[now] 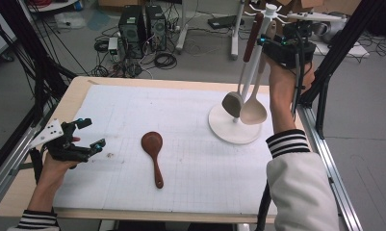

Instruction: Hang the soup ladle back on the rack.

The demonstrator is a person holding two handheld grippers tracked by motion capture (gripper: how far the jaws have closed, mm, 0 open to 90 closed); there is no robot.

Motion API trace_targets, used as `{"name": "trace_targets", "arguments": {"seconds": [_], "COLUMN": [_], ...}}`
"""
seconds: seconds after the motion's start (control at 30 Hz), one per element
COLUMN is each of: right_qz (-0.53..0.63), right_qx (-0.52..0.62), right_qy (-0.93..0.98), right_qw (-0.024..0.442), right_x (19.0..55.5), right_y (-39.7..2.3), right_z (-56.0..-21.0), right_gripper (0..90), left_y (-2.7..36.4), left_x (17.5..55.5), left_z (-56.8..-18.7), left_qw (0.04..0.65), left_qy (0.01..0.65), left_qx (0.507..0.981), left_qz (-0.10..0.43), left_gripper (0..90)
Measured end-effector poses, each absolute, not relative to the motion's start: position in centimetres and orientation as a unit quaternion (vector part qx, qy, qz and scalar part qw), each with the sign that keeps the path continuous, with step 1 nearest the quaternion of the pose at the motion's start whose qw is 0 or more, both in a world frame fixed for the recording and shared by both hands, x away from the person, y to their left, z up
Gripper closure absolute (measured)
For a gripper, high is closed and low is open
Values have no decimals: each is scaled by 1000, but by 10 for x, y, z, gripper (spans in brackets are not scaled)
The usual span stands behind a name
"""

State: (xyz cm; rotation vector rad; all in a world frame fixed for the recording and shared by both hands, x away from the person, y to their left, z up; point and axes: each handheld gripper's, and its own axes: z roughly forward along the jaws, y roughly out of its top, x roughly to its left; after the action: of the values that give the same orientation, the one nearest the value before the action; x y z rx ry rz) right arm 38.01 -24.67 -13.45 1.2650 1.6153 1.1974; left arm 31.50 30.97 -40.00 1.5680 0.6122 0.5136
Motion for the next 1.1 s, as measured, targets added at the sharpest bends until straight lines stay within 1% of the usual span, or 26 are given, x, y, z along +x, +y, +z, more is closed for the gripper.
{"name": "trace_targets", "arguments": {"seconds": [0.63,0.83,1.1], "right_qz": [474,473,477], "right_qx": [489,486,480], "right_qy": [631,631,634], "right_qw": [371,376,373], "right_x": [383,383,383], "right_y": [-248,-247,-247], "right_z": [-137,-138,-144], "right_gripper": [675,667,629], "left_y": [309,310,309], "left_x": [315,314,315], "left_z": [-401,-400,-401], "left_qw": [635,636,634], "left_qy": [267,268,268], "left_qx": [689,688,690], "left_qz": [224,225,224], "left_gripper": [17,17,17]}}
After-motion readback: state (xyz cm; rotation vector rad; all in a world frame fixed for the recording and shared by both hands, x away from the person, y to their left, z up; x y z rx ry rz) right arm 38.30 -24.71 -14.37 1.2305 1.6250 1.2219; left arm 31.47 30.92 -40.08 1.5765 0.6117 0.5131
